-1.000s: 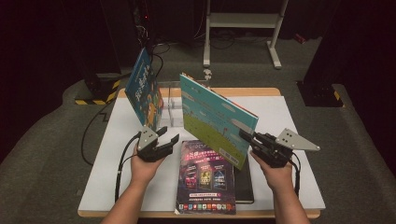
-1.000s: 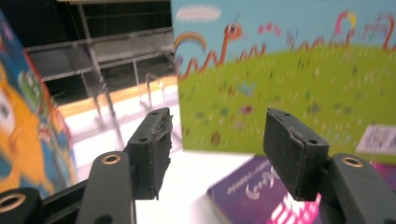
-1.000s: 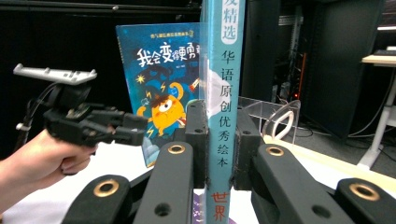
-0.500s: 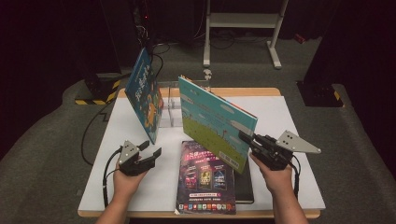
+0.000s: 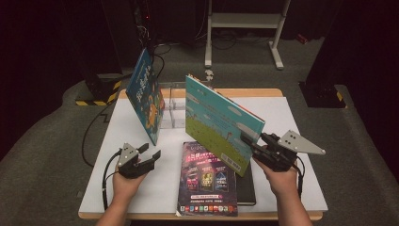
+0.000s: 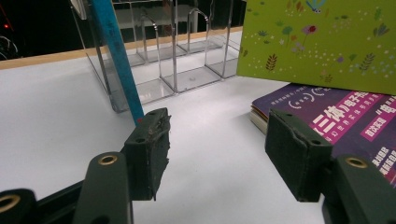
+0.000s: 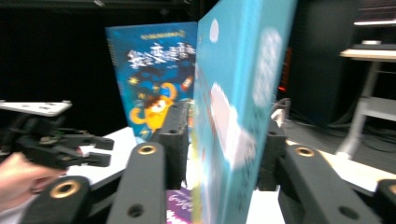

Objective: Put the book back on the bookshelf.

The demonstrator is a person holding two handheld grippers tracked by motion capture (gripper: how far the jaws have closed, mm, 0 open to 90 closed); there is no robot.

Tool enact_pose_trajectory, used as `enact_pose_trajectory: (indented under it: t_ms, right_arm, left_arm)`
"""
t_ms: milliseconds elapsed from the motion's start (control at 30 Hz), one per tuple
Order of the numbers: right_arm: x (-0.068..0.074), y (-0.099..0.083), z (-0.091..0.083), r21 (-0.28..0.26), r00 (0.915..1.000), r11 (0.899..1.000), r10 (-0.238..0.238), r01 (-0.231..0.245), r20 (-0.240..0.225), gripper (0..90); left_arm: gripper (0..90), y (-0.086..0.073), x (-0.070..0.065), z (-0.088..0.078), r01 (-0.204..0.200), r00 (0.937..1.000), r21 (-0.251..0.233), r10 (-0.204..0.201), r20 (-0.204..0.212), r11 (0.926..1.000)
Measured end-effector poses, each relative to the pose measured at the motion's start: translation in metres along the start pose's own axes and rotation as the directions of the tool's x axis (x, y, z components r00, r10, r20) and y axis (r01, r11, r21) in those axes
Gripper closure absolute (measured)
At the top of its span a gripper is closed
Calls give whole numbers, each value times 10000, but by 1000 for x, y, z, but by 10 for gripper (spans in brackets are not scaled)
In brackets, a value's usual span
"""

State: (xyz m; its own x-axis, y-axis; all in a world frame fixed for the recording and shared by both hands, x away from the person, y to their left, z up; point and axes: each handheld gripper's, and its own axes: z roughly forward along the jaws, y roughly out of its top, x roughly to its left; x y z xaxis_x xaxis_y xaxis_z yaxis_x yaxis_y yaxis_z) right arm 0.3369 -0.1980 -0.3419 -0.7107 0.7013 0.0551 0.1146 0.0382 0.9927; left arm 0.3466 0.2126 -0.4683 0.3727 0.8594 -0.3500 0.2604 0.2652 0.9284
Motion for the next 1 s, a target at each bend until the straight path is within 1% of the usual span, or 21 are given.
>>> enact_pose_trajectory:
  t_ms: [67, 100, 167, 200, 267, 300, 333, 367, 400, 433, 500, 533, 567, 667, 767, 833, 933, 967, 1000]
  right_arm:
    - [3, 8, 4, 238, 9995, 9995, -219, 214, 214, 685]
    - [4, 10, 5, 315, 9992, 9992, -255, 246, 295, 695]
    - [6, 15, 9, 613, 9983, 9977, -304, 274, 489, 690]
    - [7, 15, 10, 729, 9980, 9970, -293, 252, 564, 704]
    - [6, 16, 13, 915, 9976, 9955, -306, 249, 615, 683]
    - [6, 16, 14, 1055, 9957, 9941, -342, 250, 864, 699]
    - [5, 15, 15, 1210, 9900, 9924, -396, 231, 1354, 737]
    - [3, 15, 14, 1153, 9918, 9933, -199, 53, 1263, 753]
    - [-2, 13, 14, 1020, 9956, 9944, 173, -267, 923, 765]
    - [-2, 13, 13, 925, 9971, 9954, 200, -268, 739, 770]
    - [3, 13, 14, 849, 9974, 9964, -82, 21, 719, 769]
    - [9, 14, 15, 837, 9964, 9962, -309, 242, 794, 769]
    - [12, 14, 16, 802, 9966, 9961, -414, 357, 713, 774]
    - [16, 15, 17, 710, 9979, 9962, -533, 506, 368, 781]
    - [20, 15, 19, 632, 9969, 9957, -704, 682, 338, 778]
    - [22, 17, 23, 650, 9967, 9959, -657, 626, 468, 776]
    - [25, 22, 29, 810, 9956, 9951, -625, 568, 695, 786]
    - [25, 23, 30, 810, 9967, 9956, -518, 466, 629, 795]
    - [25, 24, 31, 776, 9986, 9966, -321, 289, 410, 804]
  left_arm:
    - [400, -1, -1, 0, -12, 10000, -1, 12, 17, 10000]
    - [401, -1, -1, 0, -20, 10000, 0, 20, 14, 10000]
    - [401, -1, 0, 0, 11, 10000, 14, -11, -2, 10000]
    - [402, -1, 1, 0, 25, 10000, 37, -25, -21, 10000]
    - [403, -2, 2, 1, -19, 10000, 89, 19, -38, 10000]
    - [403, -3, 1, 2, 39, 10000, 66, -39, -31, 10000]
    - [403, -3, 2, 2, 35, 10000, 79, -34, -32, 10000]
    - [403, -3, 2, 1, 33, 10000, 78, -33, -30, 10000]
    - [403, -3, 2, 1, 14, 10000, 81, -13, -35, 10000]
    - [403, -3, 2, 1, 22, 10000, 69, -22, -46, 10000]
    - [403, -2, 3, 1, 64, 10000, 30, -64, -62, 10000]
    - [403, -2, 3, 1, 29, 10000, 64, -29, -71, 10000]
    - [404, -2, 4, 1, 54, 10000, 72, -53, -60, 10000]
    - [404, -2, 3, 0, 116, 9999, -11, -116, -43, 9999]
    - [404, -1, 4, 0, 95, 9999, 11, -95, -49, 10000]
    - [405, -1, 4, 0, 165, 9998, -16, -165, -62, 9999]
    - [404, -1, 4, 0, 115, 9999, 10, -115, -50, 9999]
    - [405, -1, 5, 0, 143, 9999, -2, -143, -62, 9999]
    - [404, -1, 5, 0, 144, 9999, -1, -144, -76, 9999]
